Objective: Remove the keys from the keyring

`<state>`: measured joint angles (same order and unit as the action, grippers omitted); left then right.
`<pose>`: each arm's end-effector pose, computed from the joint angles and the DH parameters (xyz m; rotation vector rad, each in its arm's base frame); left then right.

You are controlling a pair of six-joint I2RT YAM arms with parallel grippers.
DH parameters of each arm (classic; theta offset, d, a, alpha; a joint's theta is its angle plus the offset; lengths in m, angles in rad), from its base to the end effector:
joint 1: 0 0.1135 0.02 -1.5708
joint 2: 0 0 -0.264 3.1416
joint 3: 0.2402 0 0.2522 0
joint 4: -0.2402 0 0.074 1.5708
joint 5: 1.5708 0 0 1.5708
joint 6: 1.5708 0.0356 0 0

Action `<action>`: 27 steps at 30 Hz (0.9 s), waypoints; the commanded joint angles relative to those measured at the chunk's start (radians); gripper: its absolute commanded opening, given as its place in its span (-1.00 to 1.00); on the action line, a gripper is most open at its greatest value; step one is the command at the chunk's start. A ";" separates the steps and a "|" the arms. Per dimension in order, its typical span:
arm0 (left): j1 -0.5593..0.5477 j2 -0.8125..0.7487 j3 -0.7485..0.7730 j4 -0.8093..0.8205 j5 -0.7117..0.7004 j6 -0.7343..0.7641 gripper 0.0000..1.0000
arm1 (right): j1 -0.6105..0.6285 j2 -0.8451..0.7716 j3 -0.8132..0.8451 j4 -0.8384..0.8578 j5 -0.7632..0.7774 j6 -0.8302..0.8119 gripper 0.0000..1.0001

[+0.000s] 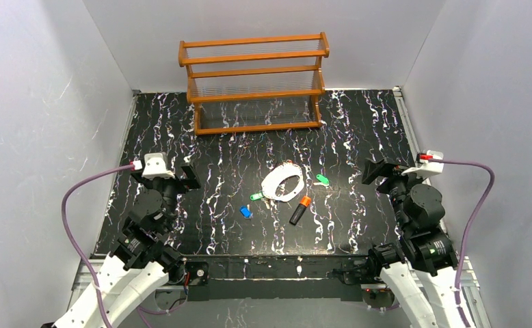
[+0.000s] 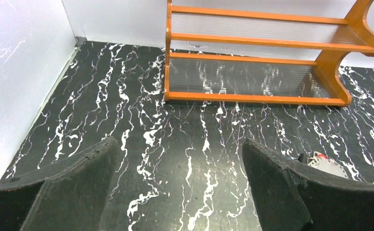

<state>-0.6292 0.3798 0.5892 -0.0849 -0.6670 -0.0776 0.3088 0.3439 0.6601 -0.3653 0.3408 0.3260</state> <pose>0.0963 -0.0429 0.3336 -0.1445 1.4666 -0.0920 0.0923 0.0169 0.3304 0.2759 1.5976 0.2139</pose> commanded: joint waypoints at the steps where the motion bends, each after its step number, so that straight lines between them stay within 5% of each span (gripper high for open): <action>1: 0.008 -0.054 0.028 -0.077 -0.010 -0.064 0.96 | -0.002 -0.019 0.025 -0.005 0.060 -0.015 0.97; 16: 0.008 -0.153 0.072 -0.229 0.050 -0.193 0.97 | -0.002 -0.115 0.004 -0.047 0.088 0.007 0.97; 27: 0.008 -0.273 0.023 -0.165 0.198 -0.169 0.97 | -0.001 -0.183 -0.009 -0.048 0.075 0.001 0.97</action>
<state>-0.6243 0.1299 0.6231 -0.2756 -0.5194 -0.2546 0.3088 0.1886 0.6567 -0.4385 0.4160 0.3340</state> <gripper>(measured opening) 0.983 0.984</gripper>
